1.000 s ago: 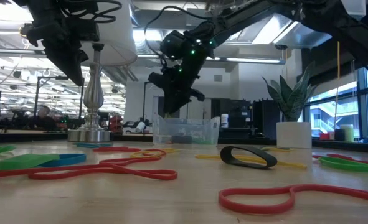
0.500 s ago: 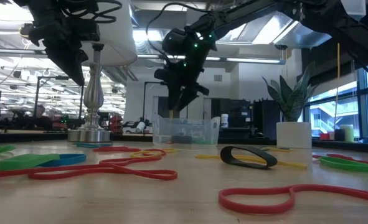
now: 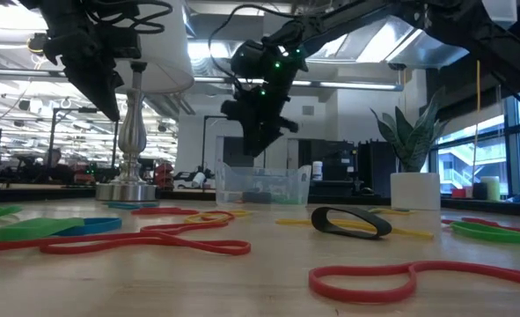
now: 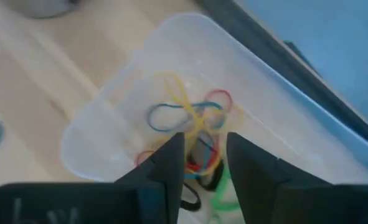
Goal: Pick and place rubber bands into bin
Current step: Put the blue rubber band into the transparent bin
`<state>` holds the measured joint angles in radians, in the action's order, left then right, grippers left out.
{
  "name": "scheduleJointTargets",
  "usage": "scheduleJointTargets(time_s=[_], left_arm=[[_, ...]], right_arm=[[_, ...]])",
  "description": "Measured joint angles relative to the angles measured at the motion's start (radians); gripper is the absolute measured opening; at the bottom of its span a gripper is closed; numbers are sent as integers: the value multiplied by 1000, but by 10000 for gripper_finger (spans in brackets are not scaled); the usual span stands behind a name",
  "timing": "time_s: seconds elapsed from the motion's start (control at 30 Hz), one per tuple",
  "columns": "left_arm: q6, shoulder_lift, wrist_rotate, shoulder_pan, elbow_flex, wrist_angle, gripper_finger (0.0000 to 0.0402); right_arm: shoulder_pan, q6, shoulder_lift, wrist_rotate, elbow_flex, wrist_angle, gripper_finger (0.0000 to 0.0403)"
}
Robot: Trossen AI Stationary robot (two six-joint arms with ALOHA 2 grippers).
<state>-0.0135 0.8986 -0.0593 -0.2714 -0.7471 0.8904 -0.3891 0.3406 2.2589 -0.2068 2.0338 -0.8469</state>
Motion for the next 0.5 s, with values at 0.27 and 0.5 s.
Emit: scheduleJointTargets(time_s=[0.27,0.5], left_arm=[[-31,0,-2,0,0,0,1],[-27,0,-2,0,0,0,2]], right_arm=[[-10,27,0,75,0,-16,89],[4,-6,-20,11,-2,-132,53]])
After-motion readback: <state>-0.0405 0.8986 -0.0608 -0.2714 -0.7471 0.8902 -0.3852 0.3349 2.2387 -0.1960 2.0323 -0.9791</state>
